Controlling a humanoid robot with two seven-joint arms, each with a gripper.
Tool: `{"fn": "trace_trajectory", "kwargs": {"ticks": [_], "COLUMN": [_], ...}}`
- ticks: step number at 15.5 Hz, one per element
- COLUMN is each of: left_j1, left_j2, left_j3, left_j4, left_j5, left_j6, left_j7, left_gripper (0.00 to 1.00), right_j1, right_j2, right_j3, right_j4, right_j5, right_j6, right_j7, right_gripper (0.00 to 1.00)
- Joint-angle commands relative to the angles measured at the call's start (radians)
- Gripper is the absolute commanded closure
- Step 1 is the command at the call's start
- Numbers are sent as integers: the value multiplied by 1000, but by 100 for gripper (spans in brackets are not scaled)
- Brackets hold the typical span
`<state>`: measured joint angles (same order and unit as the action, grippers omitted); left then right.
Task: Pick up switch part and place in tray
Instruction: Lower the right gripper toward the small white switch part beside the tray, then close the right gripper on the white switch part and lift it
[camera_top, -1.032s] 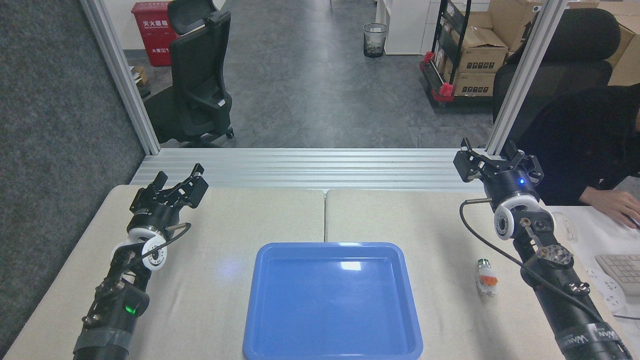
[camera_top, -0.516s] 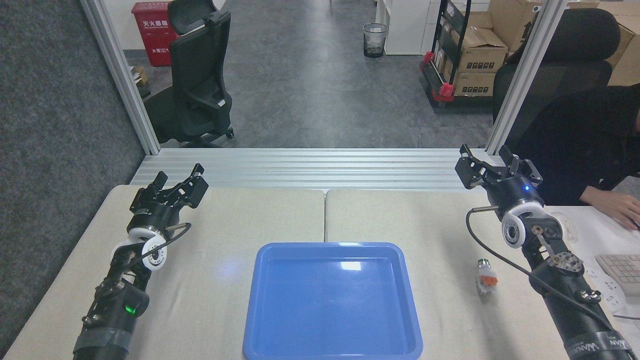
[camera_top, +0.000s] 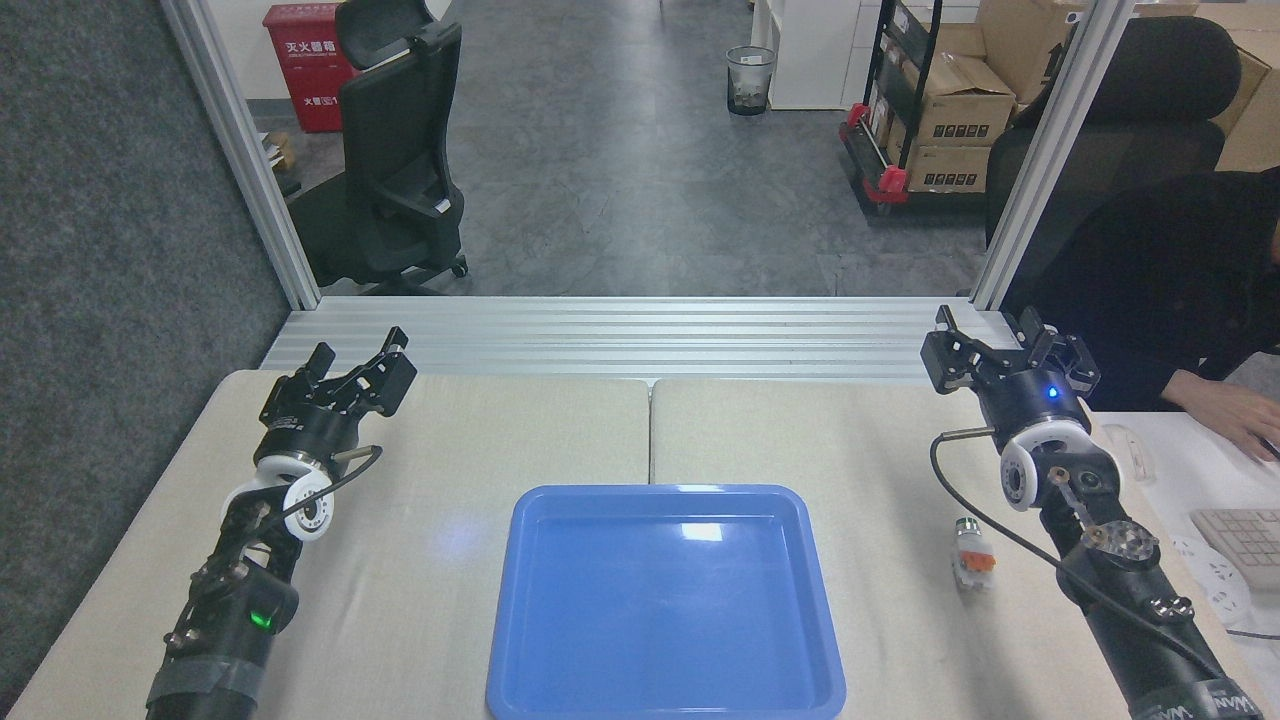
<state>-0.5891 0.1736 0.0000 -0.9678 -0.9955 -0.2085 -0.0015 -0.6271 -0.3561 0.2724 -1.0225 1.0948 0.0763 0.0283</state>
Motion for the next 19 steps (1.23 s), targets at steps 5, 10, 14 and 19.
{"fn": "trace_trajectory", "kwargs": {"ticks": [5,10,14,19], "left_j1": [0,0,0,0], "left_j2": [0,0,0,0], "left_j3": [-23,-23,-23,-23], "left_j4": [0,0,0,0], "left_j5": [0,0,0,0], "left_j6": [0,0,0,0], "left_j7": [0,0,0,0], "left_gripper": [0,0,0,0], "right_j1": [15,99,291,391], "right_j2": [28,31,104,60], "right_j3": [41,42,70,76], "right_j4": [-62,-77,-70,-65], "right_j5": [17,17,28,28], "right_j6": [13,14,112,216], "right_j7": [4,4,6,-1], "right_gripper": [1,1,1,1]}}
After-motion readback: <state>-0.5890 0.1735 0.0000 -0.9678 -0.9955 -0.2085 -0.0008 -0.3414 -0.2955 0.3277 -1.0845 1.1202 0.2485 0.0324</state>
